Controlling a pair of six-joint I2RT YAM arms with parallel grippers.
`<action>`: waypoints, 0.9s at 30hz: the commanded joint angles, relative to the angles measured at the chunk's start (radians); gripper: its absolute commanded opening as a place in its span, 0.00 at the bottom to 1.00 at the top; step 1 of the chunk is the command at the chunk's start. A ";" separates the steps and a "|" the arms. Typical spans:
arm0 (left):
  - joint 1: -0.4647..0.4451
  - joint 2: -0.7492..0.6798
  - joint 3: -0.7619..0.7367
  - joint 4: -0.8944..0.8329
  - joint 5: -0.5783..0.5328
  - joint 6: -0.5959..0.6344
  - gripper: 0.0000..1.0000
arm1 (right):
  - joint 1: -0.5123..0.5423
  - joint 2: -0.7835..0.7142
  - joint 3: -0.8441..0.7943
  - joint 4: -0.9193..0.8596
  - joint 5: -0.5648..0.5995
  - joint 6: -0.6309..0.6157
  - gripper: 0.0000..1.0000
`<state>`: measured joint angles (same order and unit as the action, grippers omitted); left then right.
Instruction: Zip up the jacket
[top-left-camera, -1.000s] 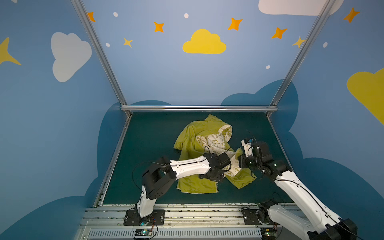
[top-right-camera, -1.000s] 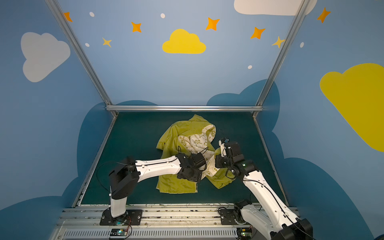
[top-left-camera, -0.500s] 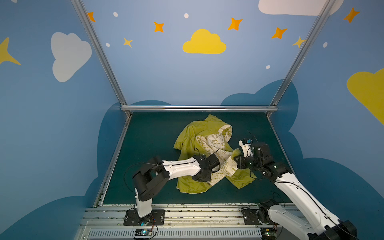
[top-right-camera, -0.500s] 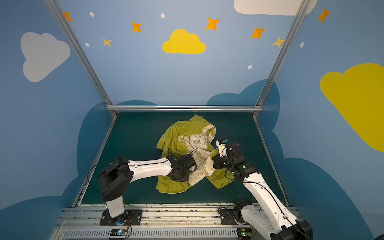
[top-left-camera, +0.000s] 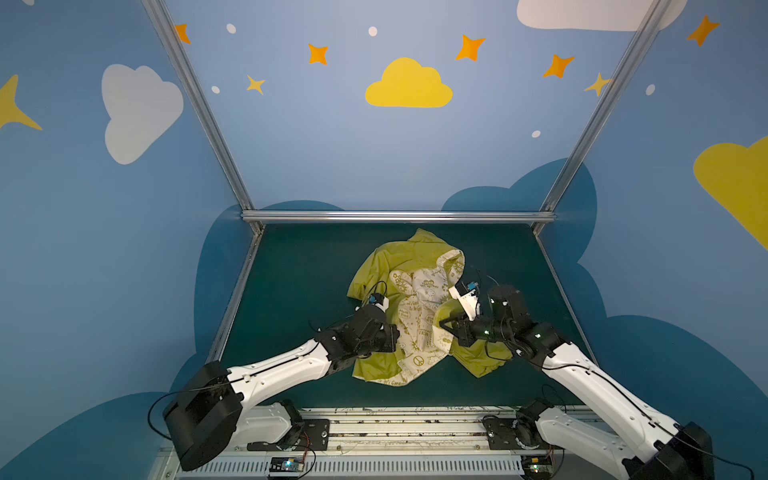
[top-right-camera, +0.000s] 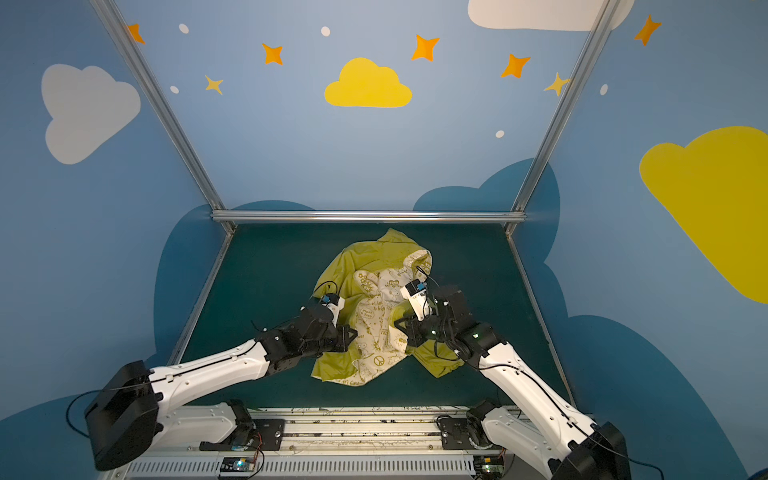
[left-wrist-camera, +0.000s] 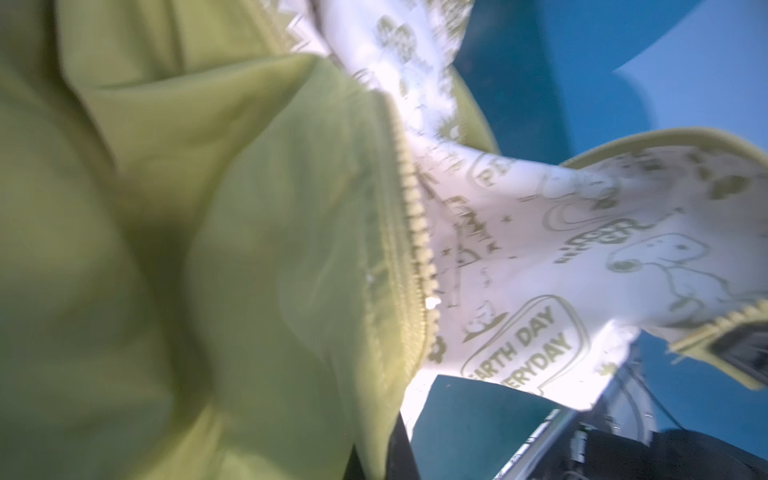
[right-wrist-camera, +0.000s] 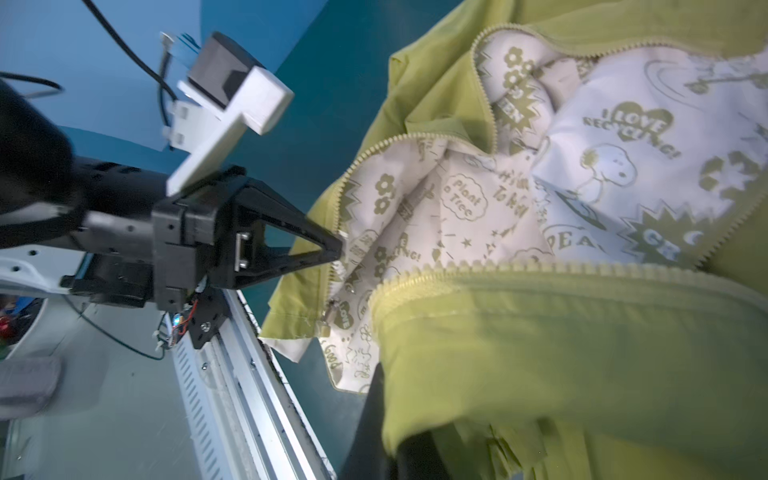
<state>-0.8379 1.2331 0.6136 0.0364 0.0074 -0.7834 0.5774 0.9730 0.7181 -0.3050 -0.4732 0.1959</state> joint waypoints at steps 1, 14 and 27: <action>0.052 -0.025 -0.077 0.265 0.146 0.037 0.03 | 0.015 -0.006 -0.040 0.143 -0.105 0.056 0.00; 0.150 -0.200 -0.352 0.013 0.155 -0.116 0.56 | 0.093 0.133 -0.084 0.210 -0.075 0.097 0.00; 0.061 -0.269 -0.311 -0.058 0.155 -0.087 0.70 | 0.093 0.172 -0.050 0.116 -0.047 0.089 0.00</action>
<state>-0.7742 0.9398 0.2852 0.0074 0.1791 -0.9043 0.6655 1.1385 0.6369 -0.1665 -0.5316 0.2840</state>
